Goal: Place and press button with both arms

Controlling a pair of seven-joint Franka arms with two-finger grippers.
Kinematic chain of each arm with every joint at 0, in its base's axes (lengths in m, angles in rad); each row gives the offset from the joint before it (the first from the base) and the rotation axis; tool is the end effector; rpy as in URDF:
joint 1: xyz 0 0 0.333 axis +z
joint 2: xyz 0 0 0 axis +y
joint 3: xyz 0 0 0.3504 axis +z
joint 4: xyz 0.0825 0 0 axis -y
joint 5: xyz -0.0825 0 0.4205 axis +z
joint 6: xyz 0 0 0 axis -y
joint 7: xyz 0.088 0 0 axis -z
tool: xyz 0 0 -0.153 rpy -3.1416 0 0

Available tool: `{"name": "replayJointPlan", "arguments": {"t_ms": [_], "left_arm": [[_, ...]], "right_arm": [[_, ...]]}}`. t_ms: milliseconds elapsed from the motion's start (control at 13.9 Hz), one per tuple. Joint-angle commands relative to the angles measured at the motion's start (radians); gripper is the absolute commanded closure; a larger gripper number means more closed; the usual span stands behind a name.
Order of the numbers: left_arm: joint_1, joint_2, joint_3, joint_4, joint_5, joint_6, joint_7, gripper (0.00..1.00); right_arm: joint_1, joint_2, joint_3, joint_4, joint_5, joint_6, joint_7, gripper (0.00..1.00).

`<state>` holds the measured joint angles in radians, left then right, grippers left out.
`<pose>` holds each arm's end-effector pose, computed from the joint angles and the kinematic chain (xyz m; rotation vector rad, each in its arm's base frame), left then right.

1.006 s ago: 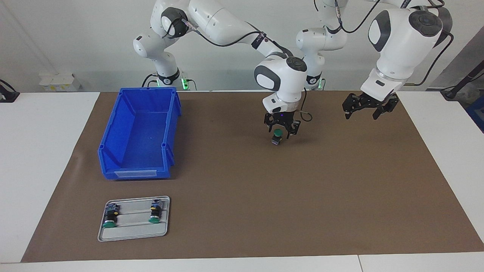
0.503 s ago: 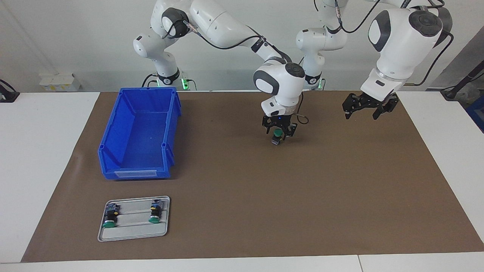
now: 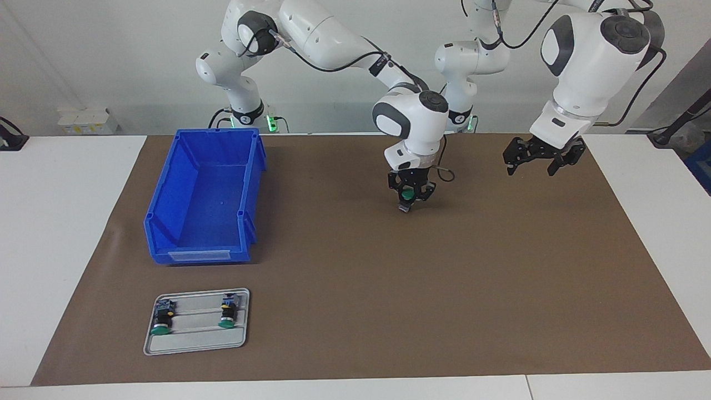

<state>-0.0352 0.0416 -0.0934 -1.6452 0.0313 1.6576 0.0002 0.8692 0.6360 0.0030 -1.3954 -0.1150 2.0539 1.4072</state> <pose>0.6034 -0.0725 0.5576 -3.1055 0.2052 0.0423 0.5100 0.5897 0.3024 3.0255 -0.7457 0.1572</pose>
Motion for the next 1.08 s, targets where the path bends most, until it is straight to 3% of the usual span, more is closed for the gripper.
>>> {"name": "replayJointPlan", "arguments": {"t_ms": [0, 288, 719, 1006], "left_arm": [[0.012, -0.029, -0.008, -0.039, -0.01, 0.025, -0.006, 0.0], [0.012, -0.029, -0.008, -0.038, -0.01, 0.025, -0.006, 0.0], [0.012, -0.029, -0.008, -0.039, -0.01, 0.025, -0.006, 0.0], [0.012, -0.029, -0.008, -0.038, -0.01, 0.025, -0.006, 0.0]], "right_arm": [[-0.004, -0.013, 0.003, 0.001, -0.012, 0.011, 0.01, 1.0], [-0.076, -0.129, 0.002, -0.057, -0.011, -0.008, 0.001, 1.0], [-0.226, -0.432, 0.003, -0.351, -0.002, -0.007, -0.202, 1.0], [-0.358, -0.574, 0.002, -0.482, 0.004, -0.011, -0.435, 1.0]]}}
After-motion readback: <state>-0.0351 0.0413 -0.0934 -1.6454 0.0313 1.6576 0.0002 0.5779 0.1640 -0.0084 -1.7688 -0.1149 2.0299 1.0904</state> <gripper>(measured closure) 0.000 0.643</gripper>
